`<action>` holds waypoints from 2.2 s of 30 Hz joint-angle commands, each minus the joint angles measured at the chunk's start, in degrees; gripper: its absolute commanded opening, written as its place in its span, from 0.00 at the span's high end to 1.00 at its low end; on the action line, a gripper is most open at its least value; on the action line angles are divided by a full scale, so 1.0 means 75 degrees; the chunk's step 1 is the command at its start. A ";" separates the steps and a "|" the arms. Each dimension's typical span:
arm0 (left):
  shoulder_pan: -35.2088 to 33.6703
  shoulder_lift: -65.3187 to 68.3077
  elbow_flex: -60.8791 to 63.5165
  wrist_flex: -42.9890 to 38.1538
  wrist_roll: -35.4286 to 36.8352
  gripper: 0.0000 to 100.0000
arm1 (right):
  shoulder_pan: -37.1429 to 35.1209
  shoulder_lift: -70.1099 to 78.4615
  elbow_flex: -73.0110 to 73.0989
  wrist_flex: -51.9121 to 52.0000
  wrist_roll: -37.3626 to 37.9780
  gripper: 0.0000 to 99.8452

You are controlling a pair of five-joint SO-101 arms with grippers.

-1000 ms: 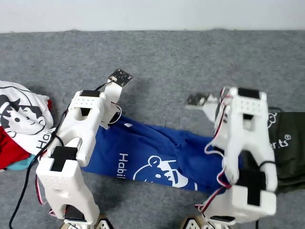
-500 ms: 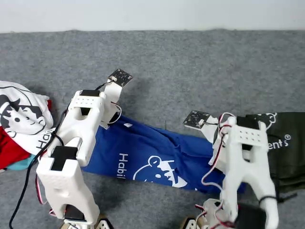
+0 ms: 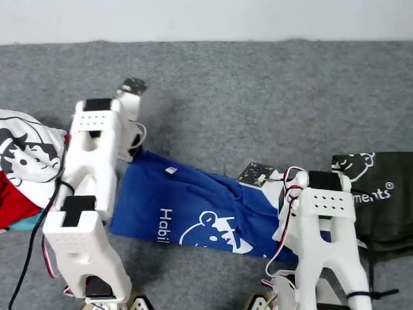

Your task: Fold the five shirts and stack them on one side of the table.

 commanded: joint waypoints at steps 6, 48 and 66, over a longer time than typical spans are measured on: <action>-0.0668 -0.0070 -0.0334 0.1536 0.0363 0.89 | 0.0369 -0.0182 -0.0856 0.0440 -0.0176 0.74; 0.0832 0.2122 0.1096 0.0821 -0.0516 0.99 | 0.0580 -0.0275 -0.1078 0.0779 -0.0223 0.74; 0.3821 0.0363 -0.0756 0.2321 -0.0692 0.99 | 0.2139 -0.0275 -0.3282 0.0779 -0.1196 0.74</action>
